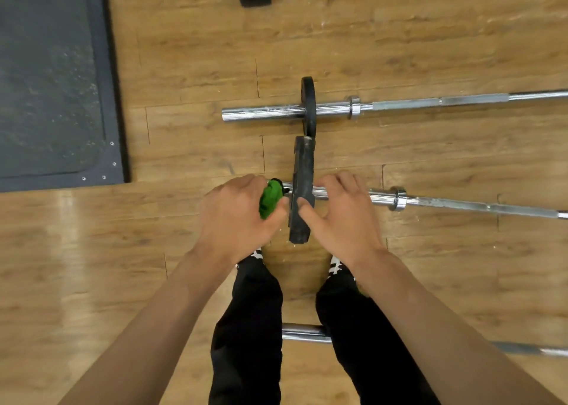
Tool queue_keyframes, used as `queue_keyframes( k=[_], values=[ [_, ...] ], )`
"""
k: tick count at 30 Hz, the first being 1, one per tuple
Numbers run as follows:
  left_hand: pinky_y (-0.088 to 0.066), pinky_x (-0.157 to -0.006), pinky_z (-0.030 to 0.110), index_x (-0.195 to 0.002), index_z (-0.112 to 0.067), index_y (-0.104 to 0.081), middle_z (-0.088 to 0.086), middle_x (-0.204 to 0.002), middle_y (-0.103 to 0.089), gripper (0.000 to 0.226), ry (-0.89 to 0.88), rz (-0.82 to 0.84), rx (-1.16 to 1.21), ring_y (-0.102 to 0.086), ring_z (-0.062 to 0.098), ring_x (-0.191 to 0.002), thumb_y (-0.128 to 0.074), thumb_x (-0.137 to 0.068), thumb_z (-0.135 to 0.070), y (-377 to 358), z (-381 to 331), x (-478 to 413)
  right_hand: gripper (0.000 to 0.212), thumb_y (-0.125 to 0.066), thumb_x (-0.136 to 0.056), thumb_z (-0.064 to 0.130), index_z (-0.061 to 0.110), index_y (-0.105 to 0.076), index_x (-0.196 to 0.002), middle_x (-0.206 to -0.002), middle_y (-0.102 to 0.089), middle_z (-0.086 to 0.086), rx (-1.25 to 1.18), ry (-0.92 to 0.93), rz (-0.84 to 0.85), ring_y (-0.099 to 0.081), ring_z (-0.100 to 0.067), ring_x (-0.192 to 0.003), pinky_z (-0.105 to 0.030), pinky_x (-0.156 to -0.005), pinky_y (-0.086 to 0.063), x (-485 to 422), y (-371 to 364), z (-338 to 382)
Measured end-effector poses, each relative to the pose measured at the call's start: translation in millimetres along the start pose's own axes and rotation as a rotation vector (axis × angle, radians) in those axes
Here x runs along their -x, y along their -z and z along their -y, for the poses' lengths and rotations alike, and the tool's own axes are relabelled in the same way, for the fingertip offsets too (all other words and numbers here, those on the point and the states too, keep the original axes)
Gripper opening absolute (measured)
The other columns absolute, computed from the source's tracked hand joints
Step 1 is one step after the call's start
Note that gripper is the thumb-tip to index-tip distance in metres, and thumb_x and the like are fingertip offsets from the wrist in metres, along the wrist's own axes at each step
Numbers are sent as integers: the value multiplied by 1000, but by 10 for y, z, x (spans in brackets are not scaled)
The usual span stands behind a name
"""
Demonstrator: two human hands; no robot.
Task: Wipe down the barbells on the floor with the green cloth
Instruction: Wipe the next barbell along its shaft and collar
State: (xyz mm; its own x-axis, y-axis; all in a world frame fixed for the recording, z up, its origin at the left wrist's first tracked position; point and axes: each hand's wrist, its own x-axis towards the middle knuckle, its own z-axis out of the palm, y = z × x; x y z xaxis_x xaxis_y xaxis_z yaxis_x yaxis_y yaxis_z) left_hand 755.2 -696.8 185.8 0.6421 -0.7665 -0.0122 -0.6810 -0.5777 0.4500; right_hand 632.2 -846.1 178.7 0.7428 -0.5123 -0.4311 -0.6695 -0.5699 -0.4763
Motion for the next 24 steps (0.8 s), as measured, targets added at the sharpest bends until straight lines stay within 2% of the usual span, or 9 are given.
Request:
queue_keyframes(
  k=[4, 7, 9, 12, 17, 20, 24],
  values=[
    [-13, -50, 21, -67, -18, -42, -6, -60, -41, 36, -28, 7, -33, -38, 19, -50, -55, -88, -44, -390, 140, 172, 50, -59, -92, 51, 15, -65, -126, -118, -58, -2, 38, 71, 44, -47, -21, -116, -33, -94, -41, -35, -299, -302],
    [-11, -53, 15, -69, -24, -34, -11, -63, -33, 33, -44, -1, -23, -36, 16, -50, -56, -87, -40, -705, 286, 297, 58, -56, -92, 56, 17, -60, -136, -126, -56, -2, 96, 102, 134, -46, -22, -123, -34, -100, -40, -87, -538, -494],
    [-13, -51, 19, -69, -26, -33, -12, -63, -32, 32, -45, 5, -12, -35, 16, -52, -56, -87, -40, -889, 382, 338, 62, -55, -91, 58, 17, -58, -139, -129, -55, -2, 115, 112, 150, -45, -22, -125, -34, -101, -41, -133, -682, -582],
    [-20, -54, 23, -66, -23, -37, -10, -61, -34, 35, -12, -25, -41, -35, 17, -50, -57, -88, -41, -1073, 514, 339, 62, -60, -91, 56, 17, -55, -140, -133, -52, -4, 120, 151, 100, -43, -23, -127, -37, -102, -43, -230, -861, -687],
    [-23, -52, 26, -65, -19, -42, -8, -59, -38, 37, 28, -61, -15, -37, 18, -51, -57, -89, -43, -1472, 821, 278, 69, -54, -85, 59, 14, -56, -137, -145, -49, -12, 122, 239, -51, -43, -31, -131, -46, -105, -43, -514, -1179, -771],
    [-22, -51, 27, -64, -16, -48, -9, -57, -40, 38, 121, -64, 53, -39, 19, -50, -53, -89, -44, -1742, 997, 201, 69, -57, -84, 57, 13, -57, -137, -151, -46, -16, 162, 296, -86, -44, -39, -133, -53, -105, -44, -775, -1431, -825],
    [-28, -50, 28, -65, -23, -41, -15, -56, -36, 30, 65, -54, 135, -41, 17, -50, -53, -85, -42, -2145, 1205, 63, 65, -56, -86, 53, 14, -57, -138, -159, -37, -18, 160, 364, -158, -35, -44, -143, -60, -109, -40, -934, -1625, -945]
  ],
)
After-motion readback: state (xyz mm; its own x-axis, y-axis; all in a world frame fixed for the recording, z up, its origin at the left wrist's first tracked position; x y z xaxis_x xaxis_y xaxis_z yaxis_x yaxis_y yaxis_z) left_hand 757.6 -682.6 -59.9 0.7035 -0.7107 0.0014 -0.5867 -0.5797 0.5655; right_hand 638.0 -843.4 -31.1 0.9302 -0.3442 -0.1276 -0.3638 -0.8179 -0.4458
